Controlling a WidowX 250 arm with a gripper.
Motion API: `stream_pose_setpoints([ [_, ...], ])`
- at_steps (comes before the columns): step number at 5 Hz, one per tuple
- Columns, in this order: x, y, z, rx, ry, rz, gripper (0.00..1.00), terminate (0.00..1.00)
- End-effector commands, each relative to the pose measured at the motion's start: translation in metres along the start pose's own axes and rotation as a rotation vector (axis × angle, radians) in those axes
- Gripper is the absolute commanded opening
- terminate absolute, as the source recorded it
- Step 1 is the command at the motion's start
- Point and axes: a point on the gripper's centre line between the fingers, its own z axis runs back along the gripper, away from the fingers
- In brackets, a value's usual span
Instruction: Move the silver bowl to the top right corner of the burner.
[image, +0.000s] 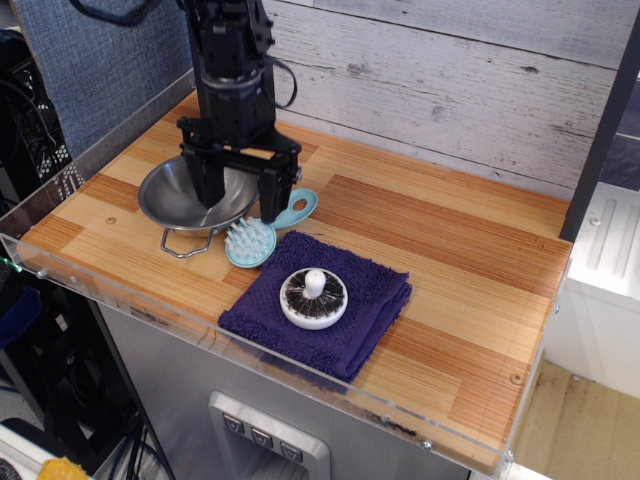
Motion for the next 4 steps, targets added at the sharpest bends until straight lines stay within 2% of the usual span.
stream_pose_setpoints([
  [1, -0.004, 0.012, -0.006, 0.039, 0.028, 0.001, 1.0, 0.0],
  [2, -0.004, 0.009, -0.006, 0.043, 0.024, -0.014, 0.0, 0.0],
  [4, -0.006, 0.0, -0.007, 0.057, 0.03, -0.056, 0.0, 0.0],
])
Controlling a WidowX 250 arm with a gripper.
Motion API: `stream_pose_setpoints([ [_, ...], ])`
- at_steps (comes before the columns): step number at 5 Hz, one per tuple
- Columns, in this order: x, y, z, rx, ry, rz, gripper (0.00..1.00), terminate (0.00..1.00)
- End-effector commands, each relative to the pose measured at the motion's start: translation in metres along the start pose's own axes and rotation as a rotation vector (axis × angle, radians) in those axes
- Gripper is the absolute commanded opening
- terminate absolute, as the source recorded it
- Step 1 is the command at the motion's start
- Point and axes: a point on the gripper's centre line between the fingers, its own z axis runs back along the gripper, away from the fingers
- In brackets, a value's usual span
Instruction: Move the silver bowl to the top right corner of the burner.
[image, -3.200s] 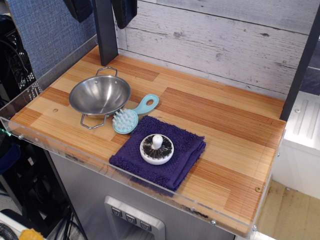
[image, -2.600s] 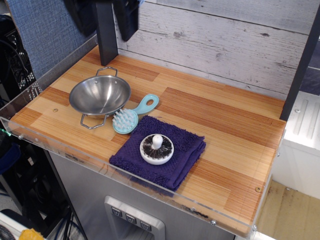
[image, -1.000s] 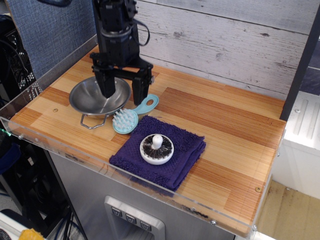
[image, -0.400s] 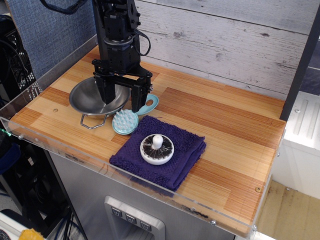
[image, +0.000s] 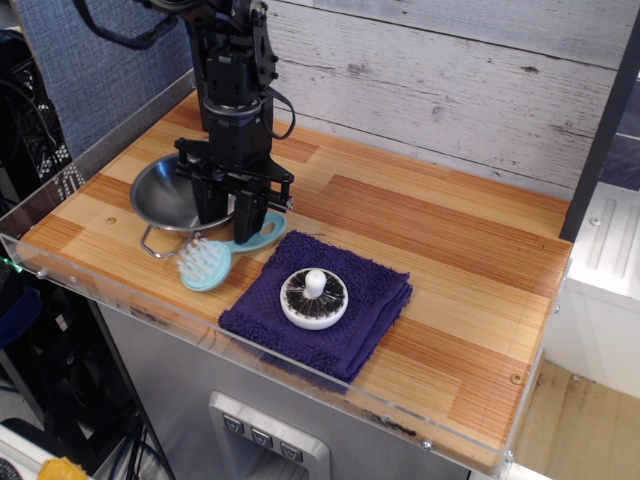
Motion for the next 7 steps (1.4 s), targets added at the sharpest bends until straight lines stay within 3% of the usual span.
stream_pose_setpoints([
  [1, 0.0, -0.003, 0.014, 0.009, -0.043, -0.022, 0.0, 0.0],
  [2, -0.005, -0.003, 0.033, 0.006, -0.07, -0.013, 0.0, 0.0],
  [3, -0.021, 0.008, 0.081, 0.03, -0.209, 0.091, 0.0, 0.0],
  [4, -0.04, 0.015, 0.127, 0.01, -0.321, 0.172, 0.0, 0.0],
  [5, -0.05, -0.001, 0.168, 0.001, -0.342, 0.173, 0.0, 0.0],
  [6, -0.032, -0.049, 0.157, -0.046, -0.304, -0.026, 0.0, 0.0],
  [7, -0.019, -0.101, 0.142, -0.044, -0.282, -0.196, 0.0, 0.0],
])
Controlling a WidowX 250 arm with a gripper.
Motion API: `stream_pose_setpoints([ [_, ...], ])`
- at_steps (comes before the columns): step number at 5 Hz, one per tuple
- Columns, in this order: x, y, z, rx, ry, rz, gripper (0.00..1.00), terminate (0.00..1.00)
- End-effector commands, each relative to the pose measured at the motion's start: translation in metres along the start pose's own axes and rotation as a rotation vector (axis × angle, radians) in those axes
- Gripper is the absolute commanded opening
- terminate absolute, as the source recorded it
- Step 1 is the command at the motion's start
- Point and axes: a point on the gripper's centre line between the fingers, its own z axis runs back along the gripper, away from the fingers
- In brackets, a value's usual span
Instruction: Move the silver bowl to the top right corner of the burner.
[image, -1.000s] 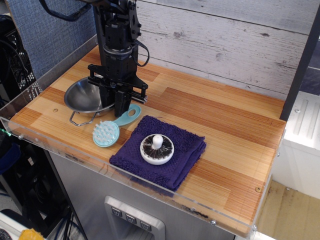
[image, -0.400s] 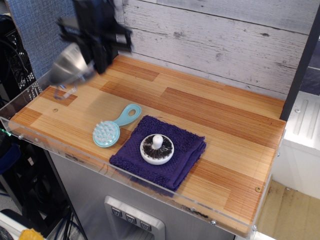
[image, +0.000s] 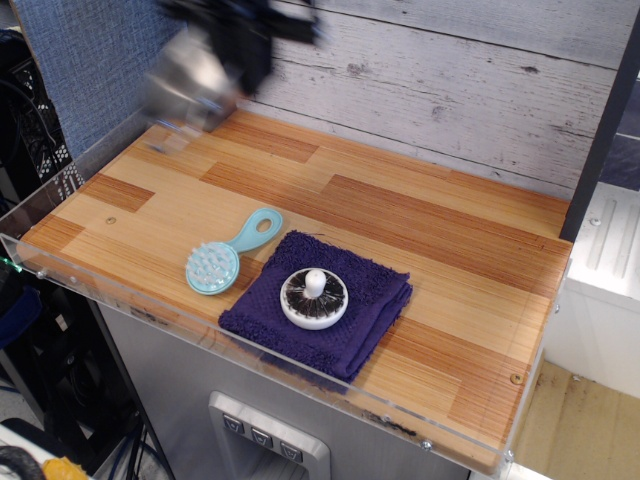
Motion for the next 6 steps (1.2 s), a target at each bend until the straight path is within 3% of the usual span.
stream_pose_setpoints([
  [1, 0.021, -0.076, -0.032, 0.025, 0.018, -0.232, 0.0, 0.0],
  [2, 0.028, -0.083, -0.06, 0.045, 0.069, -0.252, 0.0, 0.0],
  [4, 0.025, -0.095, -0.092, 0.036, 0.125, -0.278, 0.0, 0.0],
  [6, 0.023, -0.102, -0.102, 0.033, 0.103, -0.286, 0.0, 0.0],
])
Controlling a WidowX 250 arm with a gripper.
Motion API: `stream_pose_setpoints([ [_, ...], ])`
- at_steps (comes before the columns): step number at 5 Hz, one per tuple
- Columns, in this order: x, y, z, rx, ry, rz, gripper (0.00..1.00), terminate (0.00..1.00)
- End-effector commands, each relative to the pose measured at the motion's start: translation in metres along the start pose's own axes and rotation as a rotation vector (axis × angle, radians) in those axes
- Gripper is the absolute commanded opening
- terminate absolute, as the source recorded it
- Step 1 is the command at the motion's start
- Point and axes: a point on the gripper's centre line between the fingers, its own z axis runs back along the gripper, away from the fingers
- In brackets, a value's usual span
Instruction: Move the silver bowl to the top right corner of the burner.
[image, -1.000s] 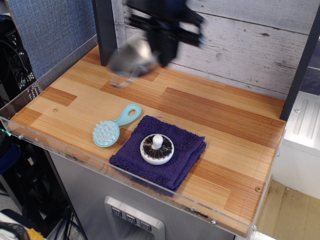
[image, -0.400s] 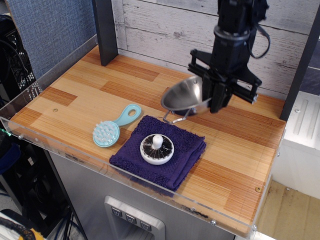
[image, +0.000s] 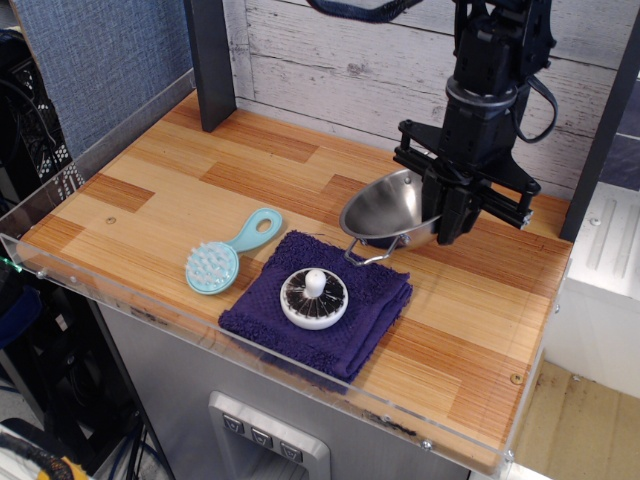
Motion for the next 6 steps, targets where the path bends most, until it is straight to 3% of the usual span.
stream_pose_setpoints([
  [1, 0.002, -0.005, -0.008, 0.007, -0.038, -0.029, 0.0, 0.0],
  [3, 0.012, -0.007, -0.023, -0.02, -0.022, -0.051, 0.0, 0.0],
  [4, 0.01, -0.006, -0.009, -0.043, -0.046, -0.046, 1.0, 0.0],
  [5, 0.005, -0.006, 0.017, -0.056, -0.112, -0.054, 1.0, 0.0],
  [6, -0.008, 0.002, 0.059, -0.082, -0.218, -0.04, 1.0, 0.0],
])
